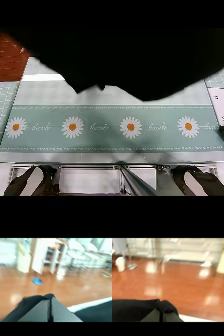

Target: Fold the shirts.

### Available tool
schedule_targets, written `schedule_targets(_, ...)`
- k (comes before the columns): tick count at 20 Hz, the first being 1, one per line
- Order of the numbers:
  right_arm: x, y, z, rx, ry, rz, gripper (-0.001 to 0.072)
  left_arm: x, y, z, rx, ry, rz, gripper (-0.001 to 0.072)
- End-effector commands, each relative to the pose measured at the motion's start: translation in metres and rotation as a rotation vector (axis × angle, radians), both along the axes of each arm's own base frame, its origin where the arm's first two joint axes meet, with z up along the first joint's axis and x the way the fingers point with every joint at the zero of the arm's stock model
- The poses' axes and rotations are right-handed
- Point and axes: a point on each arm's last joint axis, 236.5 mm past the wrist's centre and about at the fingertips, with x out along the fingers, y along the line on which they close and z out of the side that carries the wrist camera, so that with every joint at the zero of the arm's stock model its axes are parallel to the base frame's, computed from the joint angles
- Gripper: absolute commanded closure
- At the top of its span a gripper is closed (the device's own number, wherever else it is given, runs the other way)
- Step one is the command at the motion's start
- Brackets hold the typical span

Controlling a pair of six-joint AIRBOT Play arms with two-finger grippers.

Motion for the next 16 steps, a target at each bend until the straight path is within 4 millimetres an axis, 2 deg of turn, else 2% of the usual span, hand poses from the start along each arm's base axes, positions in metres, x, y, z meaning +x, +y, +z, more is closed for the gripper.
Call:
schedule_targets(1,-0.059,-0.019,0.019,-0.04,-0.088,-0.12,0.0688,-0.039,-0.002,0.026,0.084,-0.117,0.138,0.0692)
schedule_targets(5,-0.094,-0.023,0.008,-0.059,-0.064,-0.16,0.0688,-0.077,-0.006,0.041,0.184,-0.191,0.238,0.0691)
schedule_targets(7,-0.098,-0.023,-0.004,-0.063,-0.016,-0.16,0.0688,-0.094,-0.005,0.044,0.208,-0.197,0.254,0.0691)
schedule_targets(9,-0.089,-0.024,-0.019,-0.061,0.038,-0.157,0.0688,-0.091,0.0,0.03,0.218,-0.139,0.255,0.0691)
schedule_targets(10,-0.08,-0.026,-0.029,-0.058,0.074,-0.156,0.0688,-0.083,0.003,0.022,0.206,-0.104,0.256,0.0691)
schedule_targets(12,-0.058,-0.026,-0.057,-0.045,0.167,-0.143,0.0688,-0.05,0.013,-0.004,0.177,-0.003,0.244,0.0691)
schedule_targets(13,-0.045,-0.026,-0.075,-0.036,0.219,-0.13,0.0688,-0.031,0.019,-0.021,0.158,0.061,0.237,0.0691)
schedule_targets(16,0.0,-0.021,-0.133,-0.007,0.381,-0.077,0.0688,0.036,0.029,-0.089,0.086,0.285,0.165,0.0691)
